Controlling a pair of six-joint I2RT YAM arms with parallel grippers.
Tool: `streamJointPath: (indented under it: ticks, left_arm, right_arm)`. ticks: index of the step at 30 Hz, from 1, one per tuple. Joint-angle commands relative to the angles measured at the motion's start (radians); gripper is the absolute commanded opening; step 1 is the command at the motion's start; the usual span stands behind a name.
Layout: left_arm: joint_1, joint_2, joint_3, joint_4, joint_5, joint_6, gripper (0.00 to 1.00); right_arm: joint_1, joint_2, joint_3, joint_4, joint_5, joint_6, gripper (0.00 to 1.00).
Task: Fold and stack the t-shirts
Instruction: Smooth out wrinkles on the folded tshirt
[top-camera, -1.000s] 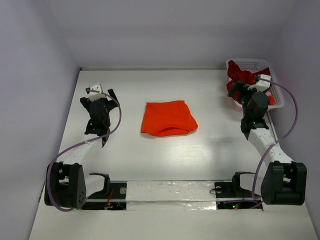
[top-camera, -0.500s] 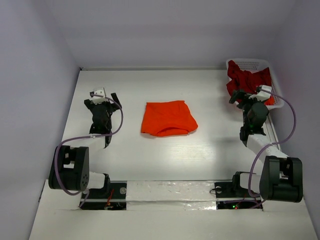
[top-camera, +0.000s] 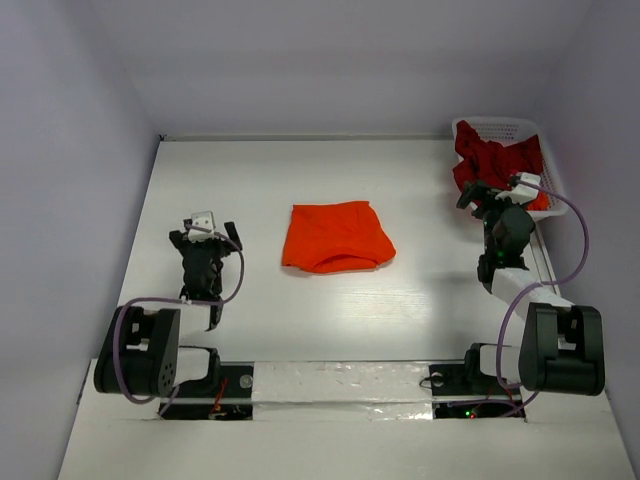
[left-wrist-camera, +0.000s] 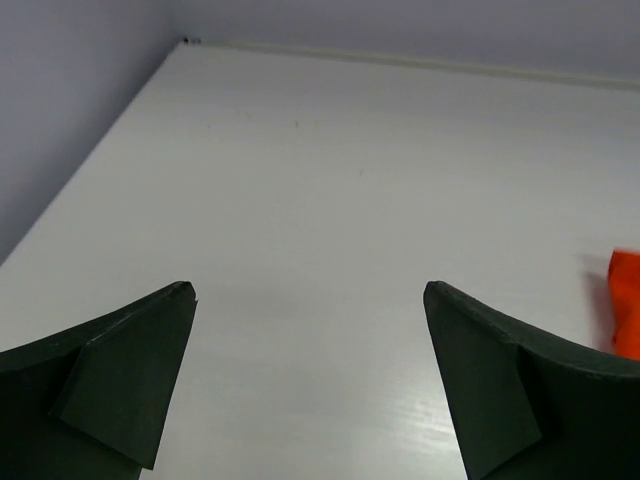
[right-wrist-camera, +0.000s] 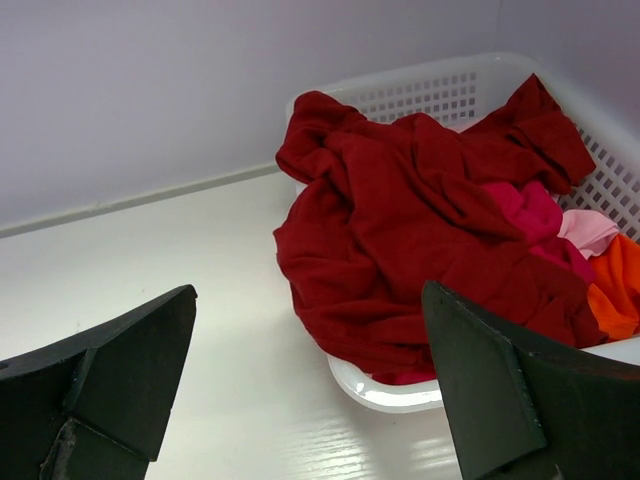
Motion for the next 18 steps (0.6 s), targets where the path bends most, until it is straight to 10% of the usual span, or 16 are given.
streamJointPath:
  ticks: [1,13,18]
  left_arm:
    - [0.011,0.064,0.013,0.278,0.032,0.018,0.99]
    - [0.02,0.196,-0.028,0.463,0.15,0.069,0.99]
    - [0.02,0.197,-0.012,0.434,0.128,0.061,0.99]
  right_arm:
    - [0.0,-0.001,0.022,0.085,0.006,-0.015,1.0]
    - [0.0,0.073,0.136,-0.038,-0.228,-0.09,1.0]
    - [0.0,-0.011,-0.029,0.183,-0.202,-0.08,1.0]
